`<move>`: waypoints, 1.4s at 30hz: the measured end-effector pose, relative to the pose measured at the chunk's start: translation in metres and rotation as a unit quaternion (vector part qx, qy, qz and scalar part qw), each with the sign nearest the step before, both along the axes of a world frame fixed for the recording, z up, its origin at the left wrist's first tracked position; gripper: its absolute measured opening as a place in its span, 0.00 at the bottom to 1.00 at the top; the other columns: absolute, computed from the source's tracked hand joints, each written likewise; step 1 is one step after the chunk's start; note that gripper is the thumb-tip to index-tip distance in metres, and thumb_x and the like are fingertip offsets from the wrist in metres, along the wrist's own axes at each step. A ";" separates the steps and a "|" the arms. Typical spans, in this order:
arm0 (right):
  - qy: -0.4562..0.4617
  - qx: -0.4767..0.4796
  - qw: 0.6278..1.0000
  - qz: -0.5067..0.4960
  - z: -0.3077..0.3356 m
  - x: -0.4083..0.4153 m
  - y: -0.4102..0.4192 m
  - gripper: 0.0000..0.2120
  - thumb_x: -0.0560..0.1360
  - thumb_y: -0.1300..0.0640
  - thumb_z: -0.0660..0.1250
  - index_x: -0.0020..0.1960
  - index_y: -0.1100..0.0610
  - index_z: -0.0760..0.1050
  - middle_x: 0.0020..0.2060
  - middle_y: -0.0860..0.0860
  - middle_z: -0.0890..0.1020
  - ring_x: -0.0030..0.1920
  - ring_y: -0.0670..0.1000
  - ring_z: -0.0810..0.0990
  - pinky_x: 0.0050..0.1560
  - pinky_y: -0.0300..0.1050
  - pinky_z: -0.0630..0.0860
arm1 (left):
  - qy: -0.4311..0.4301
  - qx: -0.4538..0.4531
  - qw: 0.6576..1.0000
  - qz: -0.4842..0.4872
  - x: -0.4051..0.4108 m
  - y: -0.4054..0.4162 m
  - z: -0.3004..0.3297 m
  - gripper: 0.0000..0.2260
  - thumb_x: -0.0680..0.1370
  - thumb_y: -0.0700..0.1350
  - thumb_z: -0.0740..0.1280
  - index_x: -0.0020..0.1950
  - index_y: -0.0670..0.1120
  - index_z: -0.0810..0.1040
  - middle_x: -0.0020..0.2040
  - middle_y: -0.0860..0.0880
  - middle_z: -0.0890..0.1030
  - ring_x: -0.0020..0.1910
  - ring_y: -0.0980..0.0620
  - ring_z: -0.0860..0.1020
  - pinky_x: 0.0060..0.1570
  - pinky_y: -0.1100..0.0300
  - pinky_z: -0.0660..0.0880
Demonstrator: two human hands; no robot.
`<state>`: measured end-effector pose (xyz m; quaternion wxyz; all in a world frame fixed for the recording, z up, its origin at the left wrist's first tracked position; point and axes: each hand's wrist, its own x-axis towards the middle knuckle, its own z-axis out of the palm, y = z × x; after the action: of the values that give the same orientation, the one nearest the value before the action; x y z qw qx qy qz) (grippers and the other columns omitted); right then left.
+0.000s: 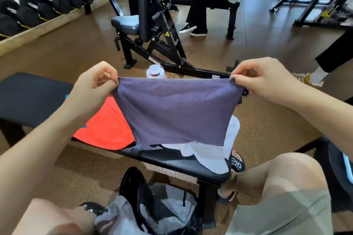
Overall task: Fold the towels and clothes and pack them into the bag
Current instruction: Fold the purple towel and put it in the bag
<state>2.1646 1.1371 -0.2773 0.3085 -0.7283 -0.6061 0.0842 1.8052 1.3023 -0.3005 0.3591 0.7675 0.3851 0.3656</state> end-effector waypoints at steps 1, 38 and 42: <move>0.009 -0.002 1.000 -0.009 0.000 0.000 0.000 0.08 0.76 0.58 0.72 0.40 0.48 0.82 0.32 0.48 0.83 0.28 0.47 0.76 0.36 0.42 0.75 | 0.012 -0.004 1.000 0.000 0.001 0.000 0.000 0.11 0.77 0.28 0.59 0.43 0.41 0.76 0.38 0.48 0.75 0.39 0.52 0.72 0.43 0.58 0.74; 0.187 -0.206 0.955 0.103 -0.017 -0.100 0.015 0.10 0.74 0.66 0.66 0.44 0.51 0.79 0.34 0.51 0.81 0.34 0.49 0.80 0.40 0.46 0.80 | 0.225 0.332 0.886 -0.233 0.076 -0.048 0.013 0.17 0.81 0.50 0.56 0.47 0.41 0.79 0.43 0.51 0.75 0.41 0.55 0.66 0.41 0.63 0.59; -0.005 -0.246 0.964 0.104 -0.039 -0.082 0.016 0.15 0.74 0.58 0.68 0.36 0.41 0.69 0.31 0.44 0.70 0.33 0.44 0.69 0.36 0.42 0.66 | 0.227 0.331 0.883 -0.245 0.067 -0.044 0.017 0.15 0.82 0.49 0.55 0.49 0.41 0.77 0.44 0.52 0.74 0.41 0.56 0.66 0.41 0.61 0.62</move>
<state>2.0830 1.1527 -0.3163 0.1061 -0.7148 -0.6411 0.2584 1.8718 1.2579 -0.2832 0.0649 0.9735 0.1125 0.1883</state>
